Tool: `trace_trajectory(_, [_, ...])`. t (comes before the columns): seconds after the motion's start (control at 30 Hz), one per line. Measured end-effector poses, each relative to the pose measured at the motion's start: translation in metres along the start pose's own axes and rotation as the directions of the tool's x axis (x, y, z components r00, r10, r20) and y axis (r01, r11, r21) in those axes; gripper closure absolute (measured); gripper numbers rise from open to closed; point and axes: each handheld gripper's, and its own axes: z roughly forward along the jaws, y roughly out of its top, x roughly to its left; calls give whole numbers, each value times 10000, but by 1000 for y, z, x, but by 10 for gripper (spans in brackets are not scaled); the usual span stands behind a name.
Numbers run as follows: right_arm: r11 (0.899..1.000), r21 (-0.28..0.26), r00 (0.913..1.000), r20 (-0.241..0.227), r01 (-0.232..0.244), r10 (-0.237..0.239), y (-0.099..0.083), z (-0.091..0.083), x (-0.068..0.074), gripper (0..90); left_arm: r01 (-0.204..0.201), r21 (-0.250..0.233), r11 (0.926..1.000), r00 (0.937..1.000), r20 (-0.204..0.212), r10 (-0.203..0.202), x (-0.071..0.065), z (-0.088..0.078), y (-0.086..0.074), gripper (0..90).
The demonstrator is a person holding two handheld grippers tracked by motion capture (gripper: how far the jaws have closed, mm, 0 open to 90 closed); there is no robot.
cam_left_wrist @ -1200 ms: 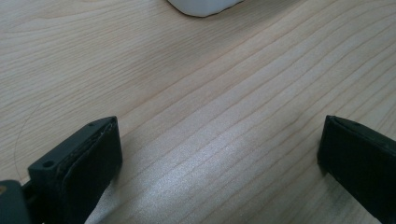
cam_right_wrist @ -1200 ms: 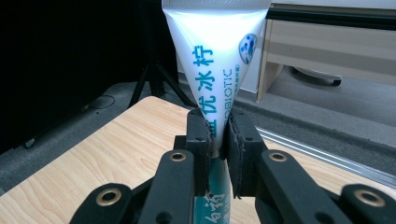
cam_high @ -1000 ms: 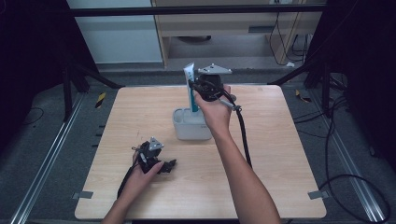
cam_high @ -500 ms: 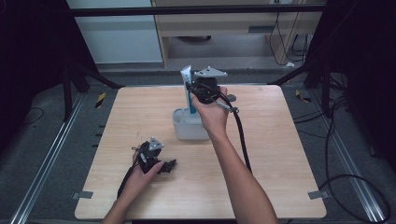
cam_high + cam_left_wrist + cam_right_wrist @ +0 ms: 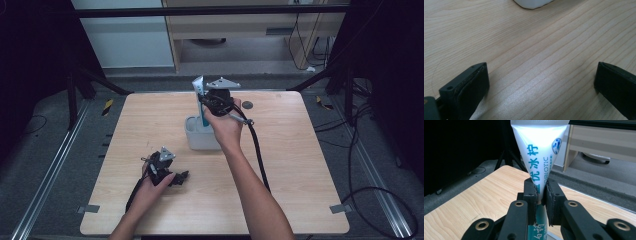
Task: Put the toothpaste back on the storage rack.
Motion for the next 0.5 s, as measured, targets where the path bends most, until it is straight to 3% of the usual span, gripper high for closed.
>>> trace_trajectory(0.5, [9998,177,10000,51,-1,0,-16,3,0,800,4,-2,10000,10000,1,-4,0,0,0,0])
